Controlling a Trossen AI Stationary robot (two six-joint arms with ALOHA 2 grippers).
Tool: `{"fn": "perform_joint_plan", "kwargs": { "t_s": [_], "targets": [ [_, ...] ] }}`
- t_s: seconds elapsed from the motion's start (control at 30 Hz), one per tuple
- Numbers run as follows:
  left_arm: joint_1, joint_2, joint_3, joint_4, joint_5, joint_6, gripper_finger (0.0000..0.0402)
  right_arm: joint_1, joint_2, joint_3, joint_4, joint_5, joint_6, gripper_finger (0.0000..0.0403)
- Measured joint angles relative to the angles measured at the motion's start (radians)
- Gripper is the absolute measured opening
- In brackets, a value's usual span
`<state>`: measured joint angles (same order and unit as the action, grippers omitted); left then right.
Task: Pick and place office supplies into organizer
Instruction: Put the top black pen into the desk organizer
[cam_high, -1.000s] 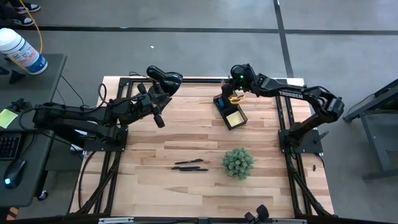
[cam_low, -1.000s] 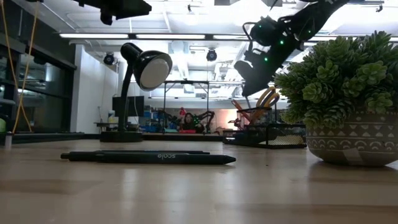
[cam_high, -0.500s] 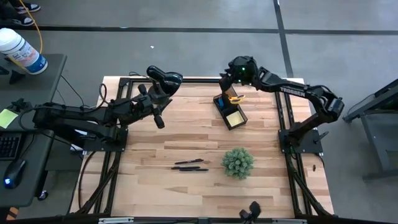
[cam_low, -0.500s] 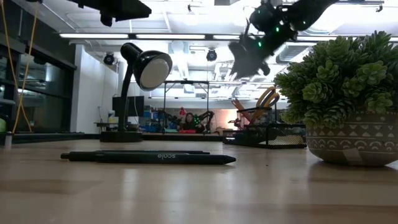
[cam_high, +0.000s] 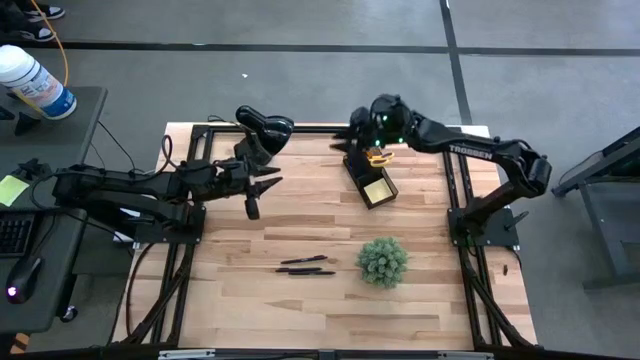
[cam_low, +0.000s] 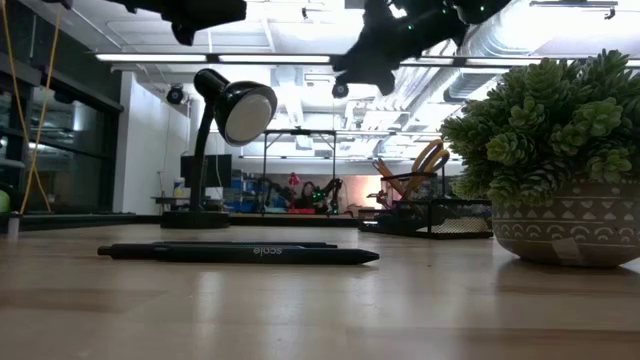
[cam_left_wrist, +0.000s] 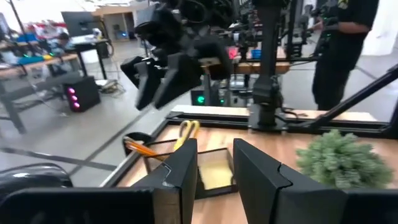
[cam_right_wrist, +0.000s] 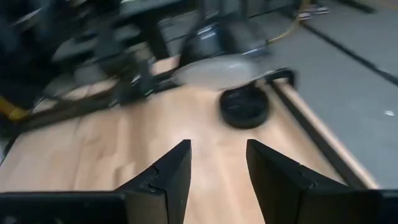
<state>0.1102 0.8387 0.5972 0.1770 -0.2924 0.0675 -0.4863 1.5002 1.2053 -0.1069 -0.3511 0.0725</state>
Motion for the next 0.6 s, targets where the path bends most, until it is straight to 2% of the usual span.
{"fn": "perform_joint_plan", "kwargs": {
  "t_s": [0.13,0.27,0.43,0.6],
  "targets": [
    [0.0,0.0,0.0,-0.01,0.034,-0.02,0.0092,0.097,0.0,0.0,-0.047,0.005,-0.038,0.0151],
    [0.0,0.0,0.0,-0.077,0.132,-0.016,0.0092,0.203,0.0,0.0,-0.078,0.022,-0.038,0.0151],
    [-0.028,0.0,0.0,-0.193,0.278,-0.023,0.0092,0.352,0.0,-0.006,-0.093,0.199,-0.057,0.0151],
    [-0.14,0.001,0.0,-0.351,0.252,-0.023,0.0092,0.482,0.033,-0.009,-0.089,0.316,-0.013,0.0151]
  ]
}}
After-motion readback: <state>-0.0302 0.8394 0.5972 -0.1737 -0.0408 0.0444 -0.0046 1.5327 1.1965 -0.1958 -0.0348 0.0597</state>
